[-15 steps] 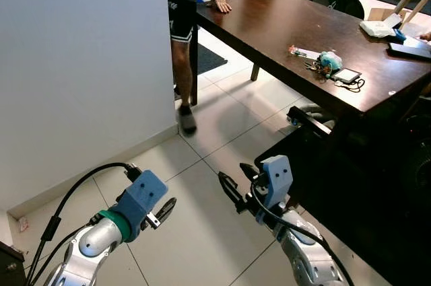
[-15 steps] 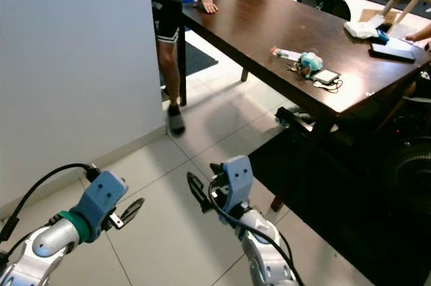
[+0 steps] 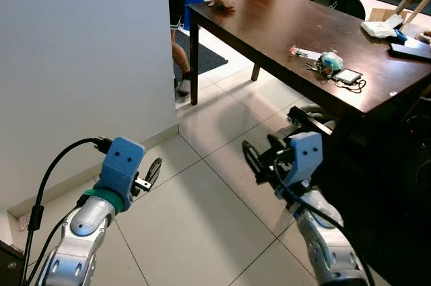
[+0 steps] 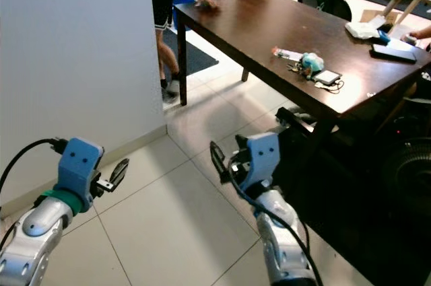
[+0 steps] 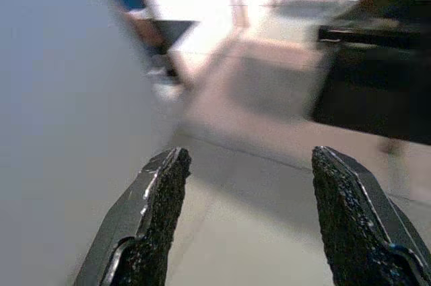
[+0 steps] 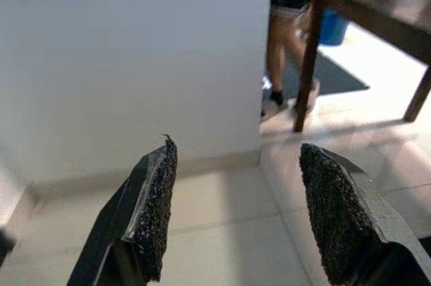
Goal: Hang keys on a hook
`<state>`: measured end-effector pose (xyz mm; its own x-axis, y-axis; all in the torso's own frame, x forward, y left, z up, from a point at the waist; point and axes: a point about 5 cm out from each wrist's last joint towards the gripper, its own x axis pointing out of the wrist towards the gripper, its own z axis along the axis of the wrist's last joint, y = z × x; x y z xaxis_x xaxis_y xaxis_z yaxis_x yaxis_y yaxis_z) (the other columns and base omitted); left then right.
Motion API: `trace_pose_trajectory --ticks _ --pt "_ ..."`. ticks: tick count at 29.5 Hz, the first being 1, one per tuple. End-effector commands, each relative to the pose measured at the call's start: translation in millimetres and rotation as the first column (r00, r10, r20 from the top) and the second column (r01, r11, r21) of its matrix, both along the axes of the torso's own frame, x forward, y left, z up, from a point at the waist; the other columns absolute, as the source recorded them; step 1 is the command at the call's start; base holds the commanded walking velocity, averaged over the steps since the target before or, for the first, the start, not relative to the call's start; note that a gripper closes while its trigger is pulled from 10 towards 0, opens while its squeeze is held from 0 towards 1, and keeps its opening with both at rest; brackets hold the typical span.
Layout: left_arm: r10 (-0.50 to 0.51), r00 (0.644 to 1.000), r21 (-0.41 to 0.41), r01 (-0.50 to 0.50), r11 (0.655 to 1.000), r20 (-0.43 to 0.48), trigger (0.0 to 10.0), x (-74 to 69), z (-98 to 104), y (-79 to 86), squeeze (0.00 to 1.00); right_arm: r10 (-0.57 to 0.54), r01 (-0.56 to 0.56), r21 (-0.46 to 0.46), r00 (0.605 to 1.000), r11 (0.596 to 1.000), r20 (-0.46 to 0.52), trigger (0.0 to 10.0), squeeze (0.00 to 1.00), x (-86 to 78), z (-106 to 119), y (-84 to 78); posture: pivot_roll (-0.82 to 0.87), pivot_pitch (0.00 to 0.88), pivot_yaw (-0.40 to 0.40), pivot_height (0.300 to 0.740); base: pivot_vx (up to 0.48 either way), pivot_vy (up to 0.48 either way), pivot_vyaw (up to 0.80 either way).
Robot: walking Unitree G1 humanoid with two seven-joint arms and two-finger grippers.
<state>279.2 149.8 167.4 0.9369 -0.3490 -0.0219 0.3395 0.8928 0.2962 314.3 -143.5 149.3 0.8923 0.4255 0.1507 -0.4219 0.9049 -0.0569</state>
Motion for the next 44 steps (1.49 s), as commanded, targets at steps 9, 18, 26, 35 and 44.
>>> trace_pose_trajectory --ticks 9,18,26,35,44 --pt "0.01 0.999 -0.056 -0.007 0.998 0.049 10.0 3.9 17.0 -10.9 0.0 0.004 -0.004 -0.013 1.0 1.0 -0.019 10.0 0.0 -4.1 -4.8 4.4 0.04 0.088 0.065 0.74 0.0 0.0 0.0" --pt "0.102 0.991 -0.024 -0.101 0.995 0.084 10.0 9.6 22.7 -3.6 0.0 0.003 -0.003 0.0 1.0 1.0 -0.014 10.0 0.0 -4.5 -3.4 6.4 0.04 0.089 0.062 0.74 0.0 0.0 0.0" --pt "0.078 0.995 -0.018 -0.077 0.997 0.063 10.0 3.5 18.4 -9.5 0.0 -0.012 0.011 -0.005 1.0 1.0 -0.022 10.0 0.0 -3.4 -6.1 3.9 0.04 0.094 0.063 0.74 0.0 0.0 0.0" --pt "0.028 0.998 0.023 -0.03 0.999 0.059 10.0 0.5 13.4 -16.7 0.0 -0.01 0.009 -0.007 0.999 1.0 -0.035 10.0 0.0 -4.5 -10.2 6.2 0.04 0.096 0.064 0.74 0.0 0.0 0.0" --pt "0.092 0.994 -0.028 -0.091 0.995 0.06 10.0 5.0 17.8 -7.0 0.0 -0.018 0.018 -0.01 0.999 1.0 -0.041 10.0 0.0 -4.3 -11.9 5.6 0.04 0.098 0.064 0.74 0.0 0.0 0.0"
